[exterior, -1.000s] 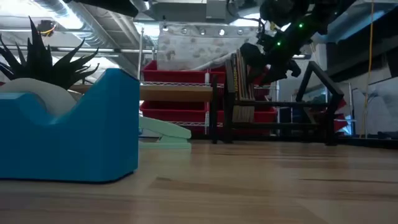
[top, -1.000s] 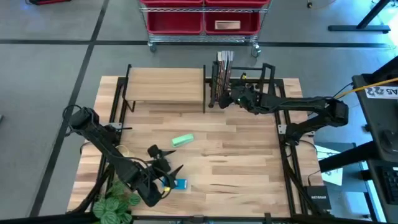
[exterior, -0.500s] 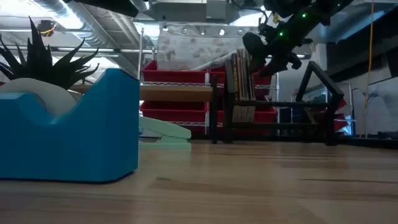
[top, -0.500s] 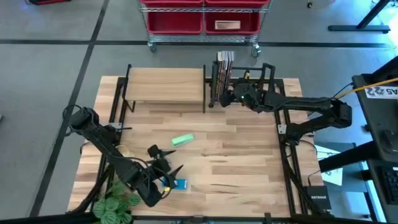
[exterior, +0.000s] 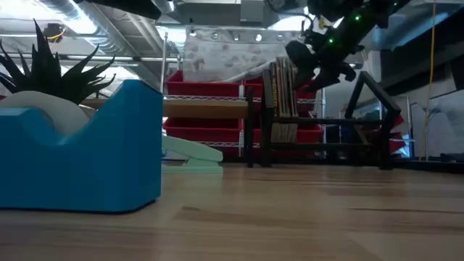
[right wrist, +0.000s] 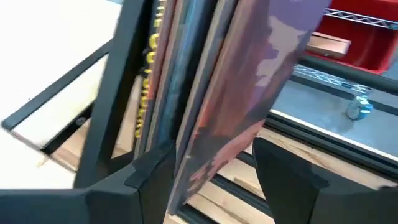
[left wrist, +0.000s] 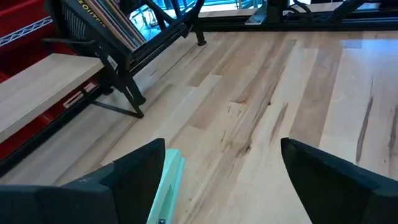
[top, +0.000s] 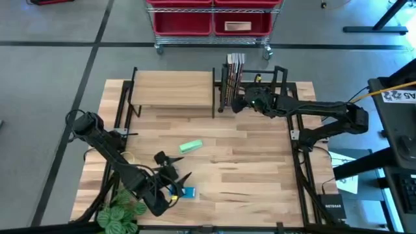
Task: Stock shelves
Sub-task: Remove the red purple book from the bookshelf
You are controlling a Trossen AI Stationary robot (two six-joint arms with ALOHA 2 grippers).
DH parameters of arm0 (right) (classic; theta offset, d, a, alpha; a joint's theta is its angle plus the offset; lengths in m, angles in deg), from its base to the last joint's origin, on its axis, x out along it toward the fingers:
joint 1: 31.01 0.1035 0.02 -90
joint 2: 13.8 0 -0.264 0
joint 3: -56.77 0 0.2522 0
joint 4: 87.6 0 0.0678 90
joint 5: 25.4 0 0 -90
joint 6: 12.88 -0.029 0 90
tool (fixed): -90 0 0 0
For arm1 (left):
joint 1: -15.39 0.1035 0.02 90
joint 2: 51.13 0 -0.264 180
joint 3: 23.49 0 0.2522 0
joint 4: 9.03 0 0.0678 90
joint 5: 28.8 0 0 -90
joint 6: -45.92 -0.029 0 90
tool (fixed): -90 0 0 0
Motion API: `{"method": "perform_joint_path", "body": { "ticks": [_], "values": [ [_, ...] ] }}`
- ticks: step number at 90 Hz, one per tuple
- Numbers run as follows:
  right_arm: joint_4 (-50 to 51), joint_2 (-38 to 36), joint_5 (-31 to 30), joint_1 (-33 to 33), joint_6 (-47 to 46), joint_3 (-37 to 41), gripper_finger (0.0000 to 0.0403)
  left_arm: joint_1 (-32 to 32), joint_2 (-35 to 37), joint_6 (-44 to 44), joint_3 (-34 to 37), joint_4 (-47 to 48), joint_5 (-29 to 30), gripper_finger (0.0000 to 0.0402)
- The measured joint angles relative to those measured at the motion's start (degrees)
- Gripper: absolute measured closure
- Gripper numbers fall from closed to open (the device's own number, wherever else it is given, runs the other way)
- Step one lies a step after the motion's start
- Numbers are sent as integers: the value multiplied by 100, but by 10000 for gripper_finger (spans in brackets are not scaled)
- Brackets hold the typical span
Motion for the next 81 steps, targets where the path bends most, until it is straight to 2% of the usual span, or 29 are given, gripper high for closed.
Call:
{"method": "perform_joint_path", "body": {
  "ticks": [36,81],
  "values": [
    [27,113,-255,-4,-335,0,205,0,0,0,0,2,0,93],
    [-193,48,54,0,-287,0,205,0,2,-2,2,6,-24,93]
  ]
}}
